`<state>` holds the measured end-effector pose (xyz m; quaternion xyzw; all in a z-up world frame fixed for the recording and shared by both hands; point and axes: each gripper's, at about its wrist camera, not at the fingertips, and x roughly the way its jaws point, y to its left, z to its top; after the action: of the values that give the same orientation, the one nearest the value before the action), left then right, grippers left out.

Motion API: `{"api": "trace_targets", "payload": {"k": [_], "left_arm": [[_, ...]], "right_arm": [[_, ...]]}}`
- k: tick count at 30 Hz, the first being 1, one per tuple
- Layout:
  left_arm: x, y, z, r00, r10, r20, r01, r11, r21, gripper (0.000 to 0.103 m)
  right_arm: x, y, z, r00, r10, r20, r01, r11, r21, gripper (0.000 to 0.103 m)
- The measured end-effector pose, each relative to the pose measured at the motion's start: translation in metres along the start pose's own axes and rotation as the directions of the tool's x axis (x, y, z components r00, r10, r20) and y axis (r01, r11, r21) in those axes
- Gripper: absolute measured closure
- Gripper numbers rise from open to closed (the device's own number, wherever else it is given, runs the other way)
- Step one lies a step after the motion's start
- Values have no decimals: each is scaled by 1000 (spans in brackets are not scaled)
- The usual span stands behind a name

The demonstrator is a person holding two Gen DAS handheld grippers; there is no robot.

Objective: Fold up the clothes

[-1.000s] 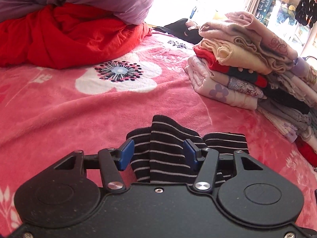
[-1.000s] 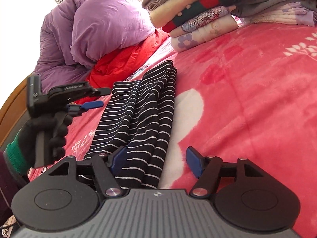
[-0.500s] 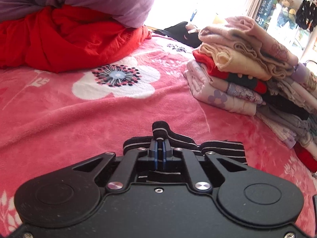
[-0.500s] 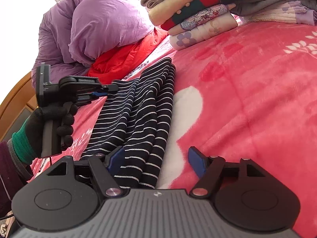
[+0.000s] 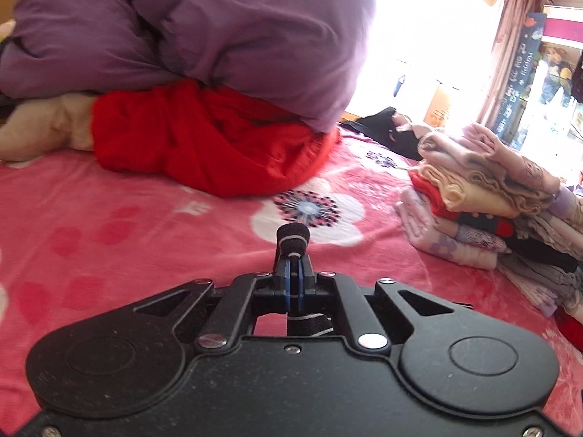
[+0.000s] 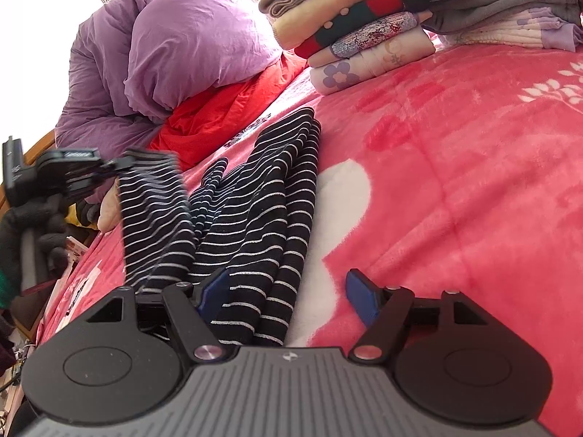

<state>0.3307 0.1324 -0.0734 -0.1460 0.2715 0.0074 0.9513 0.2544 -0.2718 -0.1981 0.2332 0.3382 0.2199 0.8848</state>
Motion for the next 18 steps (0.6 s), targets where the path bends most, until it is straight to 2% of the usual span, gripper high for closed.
{"api": "trace_targets", "payload": {"k": [12,18], "left_arm": [[-65,80,-17,985,168,34,-168,986,-22,101],[-103,104,-22,973,214,87,-211,976,-47,101]], "right_arm": [[1,3,-1,1000,-15,-3,15,1000,-24,33],[0,4,-2,1000,-20,-4,20,999,-33,33]]}}
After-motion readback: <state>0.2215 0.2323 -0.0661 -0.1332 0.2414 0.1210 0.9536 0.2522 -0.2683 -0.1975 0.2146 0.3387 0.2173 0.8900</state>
